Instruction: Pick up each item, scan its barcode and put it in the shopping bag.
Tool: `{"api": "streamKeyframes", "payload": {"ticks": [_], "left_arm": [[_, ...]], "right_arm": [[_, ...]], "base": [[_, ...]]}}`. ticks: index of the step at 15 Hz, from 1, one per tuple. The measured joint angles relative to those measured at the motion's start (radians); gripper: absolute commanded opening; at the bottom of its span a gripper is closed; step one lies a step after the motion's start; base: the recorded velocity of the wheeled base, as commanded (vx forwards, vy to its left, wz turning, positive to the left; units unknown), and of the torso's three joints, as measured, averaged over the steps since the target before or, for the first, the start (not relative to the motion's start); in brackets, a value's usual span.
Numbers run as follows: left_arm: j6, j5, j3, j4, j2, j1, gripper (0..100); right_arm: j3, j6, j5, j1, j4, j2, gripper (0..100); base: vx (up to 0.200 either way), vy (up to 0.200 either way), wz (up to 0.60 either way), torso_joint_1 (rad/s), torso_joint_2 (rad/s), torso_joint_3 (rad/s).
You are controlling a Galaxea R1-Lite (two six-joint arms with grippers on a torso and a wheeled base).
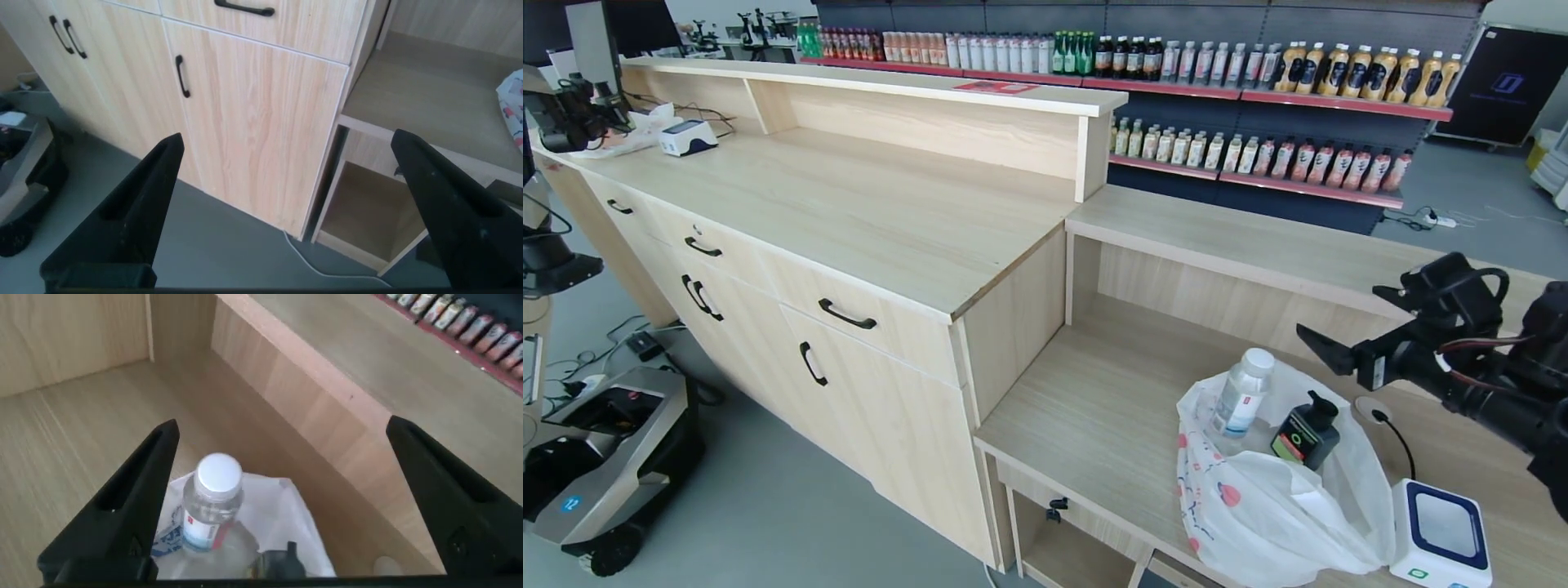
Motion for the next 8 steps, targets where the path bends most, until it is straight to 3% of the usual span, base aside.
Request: {"api": "streamKeyframes", "payload": {"ticks": [4, 8], "left_arm": [[0.0, 0.0, 0.0, 0.0, 0.0, 0.0, 100], [0.0, 0.0, 0.0, 0.0, 0.0, 0.0, 100]], "right_arm": [[0.007, -0.06, 0.004, -0.187, 0.135, -0.182, 100], [0.011, -0.053, 0.009, -0.446, 0.435, -0.307, 100]], "base": [[0.0, 0.0, -0.6, -0.009, 0.04, 0.022], [0.0, 0.0, -0.6, -0.001, 0.0, 0.001]]}}
